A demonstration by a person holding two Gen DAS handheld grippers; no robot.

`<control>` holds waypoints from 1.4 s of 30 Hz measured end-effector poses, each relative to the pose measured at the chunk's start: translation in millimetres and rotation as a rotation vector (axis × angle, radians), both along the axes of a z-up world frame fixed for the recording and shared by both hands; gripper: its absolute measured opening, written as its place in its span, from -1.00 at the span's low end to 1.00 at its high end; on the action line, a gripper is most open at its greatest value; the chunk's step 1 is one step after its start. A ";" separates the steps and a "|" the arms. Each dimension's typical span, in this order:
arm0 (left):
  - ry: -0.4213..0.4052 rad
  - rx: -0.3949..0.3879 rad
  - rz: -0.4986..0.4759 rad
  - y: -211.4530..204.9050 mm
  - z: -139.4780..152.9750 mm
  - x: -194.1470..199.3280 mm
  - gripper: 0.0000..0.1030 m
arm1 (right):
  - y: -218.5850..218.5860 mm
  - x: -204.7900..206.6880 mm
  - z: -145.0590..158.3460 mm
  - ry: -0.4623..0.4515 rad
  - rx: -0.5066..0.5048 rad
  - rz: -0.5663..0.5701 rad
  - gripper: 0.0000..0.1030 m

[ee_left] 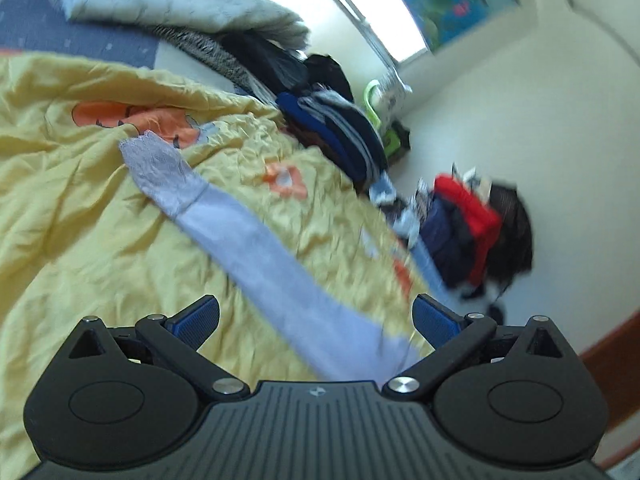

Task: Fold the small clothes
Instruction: 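Reach the left gripper to the other lace cuff and grasp it, then lift the sleeve across the shirt body and open the left gripper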

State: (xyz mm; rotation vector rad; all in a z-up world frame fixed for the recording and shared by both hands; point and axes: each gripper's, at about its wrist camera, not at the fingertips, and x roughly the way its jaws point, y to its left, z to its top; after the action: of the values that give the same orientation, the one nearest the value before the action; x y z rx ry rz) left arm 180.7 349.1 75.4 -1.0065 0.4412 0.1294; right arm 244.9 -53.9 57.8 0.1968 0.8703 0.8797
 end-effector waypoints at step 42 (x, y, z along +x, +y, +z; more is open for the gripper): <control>0.334 0.020 0.268 111.5 -78.3 99.5 -0.97 | 3.9 4.6 -54.2 0.097 -0.055 0.047 0.68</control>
State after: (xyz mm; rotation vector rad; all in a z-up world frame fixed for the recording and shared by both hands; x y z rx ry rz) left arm 280.2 460.6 -2.9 -1.0243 0.6051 0.5471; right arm 249.5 -50.0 3.5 0.1726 0.9919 0.8948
